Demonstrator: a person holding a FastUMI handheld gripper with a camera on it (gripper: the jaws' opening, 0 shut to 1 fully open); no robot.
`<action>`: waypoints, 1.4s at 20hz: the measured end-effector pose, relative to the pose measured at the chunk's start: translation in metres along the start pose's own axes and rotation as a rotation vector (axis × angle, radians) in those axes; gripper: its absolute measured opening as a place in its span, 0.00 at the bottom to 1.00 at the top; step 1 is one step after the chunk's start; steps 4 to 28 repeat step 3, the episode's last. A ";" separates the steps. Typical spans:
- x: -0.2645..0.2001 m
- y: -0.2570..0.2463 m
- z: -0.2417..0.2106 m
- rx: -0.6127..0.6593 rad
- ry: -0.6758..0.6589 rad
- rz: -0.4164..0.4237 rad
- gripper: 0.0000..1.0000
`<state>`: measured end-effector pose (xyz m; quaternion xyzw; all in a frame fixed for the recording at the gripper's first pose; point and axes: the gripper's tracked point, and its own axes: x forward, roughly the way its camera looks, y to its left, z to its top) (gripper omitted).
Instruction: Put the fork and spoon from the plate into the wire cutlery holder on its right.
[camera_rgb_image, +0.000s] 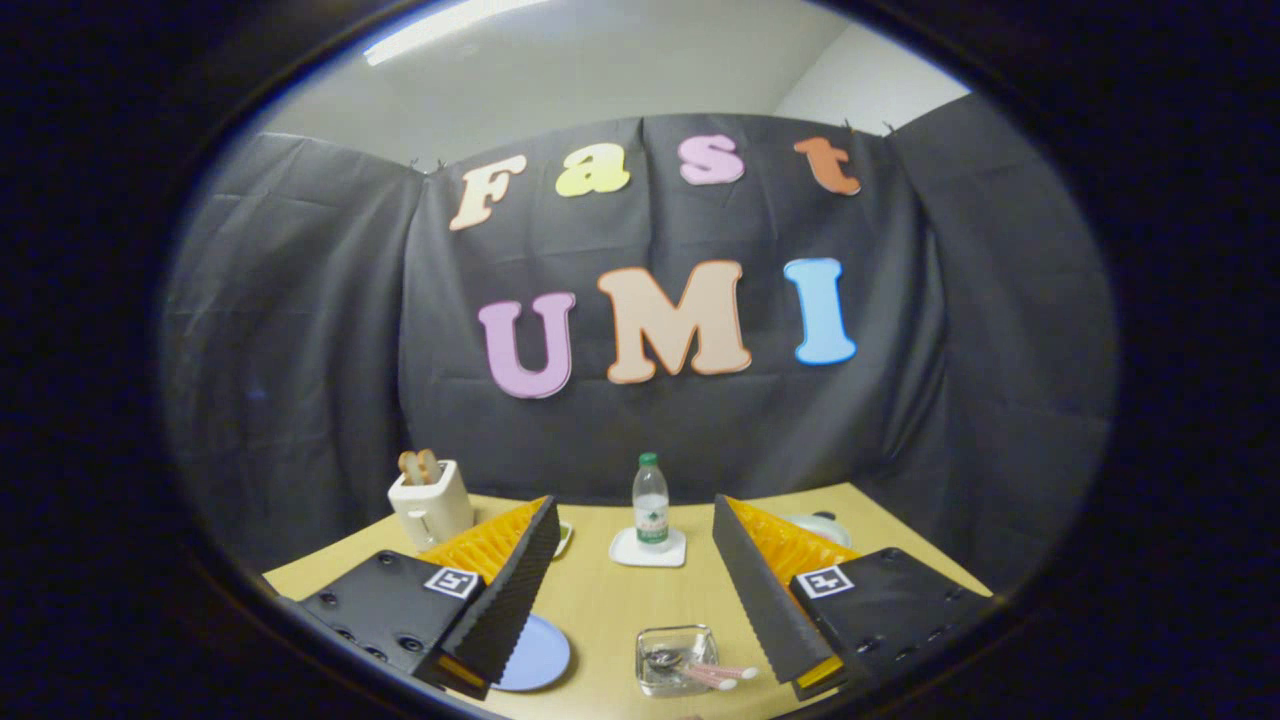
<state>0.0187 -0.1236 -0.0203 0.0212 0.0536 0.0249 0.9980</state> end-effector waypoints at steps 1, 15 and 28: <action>-0.002 -0.001 0.005 -0.012 -0.028 -0.024 0.99; -0.002 0.001 0.012 -0.010 -0.070 -0.040 0.99; -0.002 0.001 0.012 -0.010 -0.070 -0.040 0.99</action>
